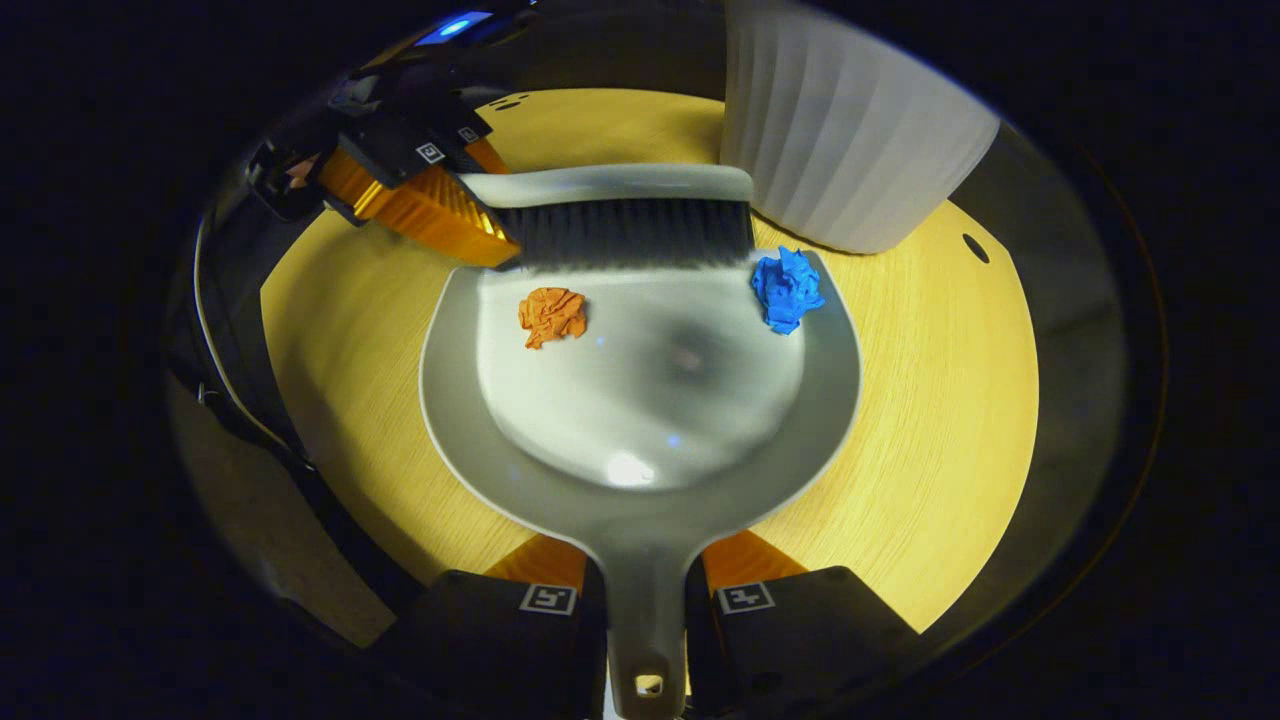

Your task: Pick up the small broom and dustpan from the desktop, sweep the trash into the dustpan with the broom, and then empty the trash into the garbage bin.

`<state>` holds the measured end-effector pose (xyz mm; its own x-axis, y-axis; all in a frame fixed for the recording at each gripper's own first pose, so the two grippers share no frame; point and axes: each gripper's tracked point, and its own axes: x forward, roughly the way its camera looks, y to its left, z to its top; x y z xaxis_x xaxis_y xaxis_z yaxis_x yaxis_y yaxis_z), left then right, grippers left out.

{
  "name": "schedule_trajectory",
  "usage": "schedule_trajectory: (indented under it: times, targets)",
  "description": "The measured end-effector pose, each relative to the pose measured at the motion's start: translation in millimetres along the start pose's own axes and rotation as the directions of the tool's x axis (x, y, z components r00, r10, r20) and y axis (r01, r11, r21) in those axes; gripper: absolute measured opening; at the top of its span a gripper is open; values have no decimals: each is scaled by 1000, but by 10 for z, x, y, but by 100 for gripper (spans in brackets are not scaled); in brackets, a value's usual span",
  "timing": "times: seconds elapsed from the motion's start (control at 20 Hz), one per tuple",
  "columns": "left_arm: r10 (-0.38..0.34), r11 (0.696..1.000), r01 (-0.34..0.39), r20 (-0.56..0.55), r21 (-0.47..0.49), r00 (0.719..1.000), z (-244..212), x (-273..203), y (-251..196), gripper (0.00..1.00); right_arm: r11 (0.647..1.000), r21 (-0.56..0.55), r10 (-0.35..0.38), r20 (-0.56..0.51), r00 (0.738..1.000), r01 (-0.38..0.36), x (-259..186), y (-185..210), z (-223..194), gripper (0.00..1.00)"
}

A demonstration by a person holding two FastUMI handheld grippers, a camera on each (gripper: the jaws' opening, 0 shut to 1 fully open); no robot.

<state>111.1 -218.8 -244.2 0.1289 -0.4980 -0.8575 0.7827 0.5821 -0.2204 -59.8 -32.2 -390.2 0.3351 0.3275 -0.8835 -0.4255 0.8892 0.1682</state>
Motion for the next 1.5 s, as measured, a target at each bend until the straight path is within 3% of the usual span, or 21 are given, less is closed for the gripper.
schedule_trajectory:
  times: [0.15, 0.2, 0.35, 0.55, 0.85, 1.0, 1.25, 1.35, 1.5]
  targets:
    - [92, 988, -84, 53, -127, 994, -74, -254, 142, 25, 998, 54, -36, 1, 999, 36, -39, 91, 9, 41]
    - [124, 977, -110, 65, -184, 990, -157, -328, 275, 25, 996, 79, -45, 4, 999, 44, -47, 118, 41, 36]
    - [220, 917, -195, 34, -346, 975, -530, -555, 683, 25, 986, 147, -84, -6, 996, 84, 9, 199, 111, 36]
    - [246, 851, -217, -2, -478, 969, -1000, -416, 1031, 25, 957, 243, -161, -2, 987, 156, 80, 281, 263, 36]
    - [210, 853, -180, 6, -490, 978, -615, -503, 1298, 25, 902, 296, -343, 50, 938, 314, 209, 389, 347, 36]
    - [215, 856, -183, 10, -483, 977, -873, -495, 1282, 25, 877, 312, -409, 86, 909, 365, 302, 361, 405, 36]
    - [204, 860, -169, 22, -482, 979, -866, -536, 1316, 25, 850, 256, -498, 107, 861, 460, 461, -52, 732, 36]
    - [208, 859, -171, 24, -483, 978, -853, -530, 1275, 25, 844, 227, -519, 113, 847, 486, 248, -195, 1081, 36]
    - [200, 860, -160, 31, -485, 979, -876, -578, 1283, 25, 835, 174, -542, 93, 835, 522, 278, -425, 1427, 36]
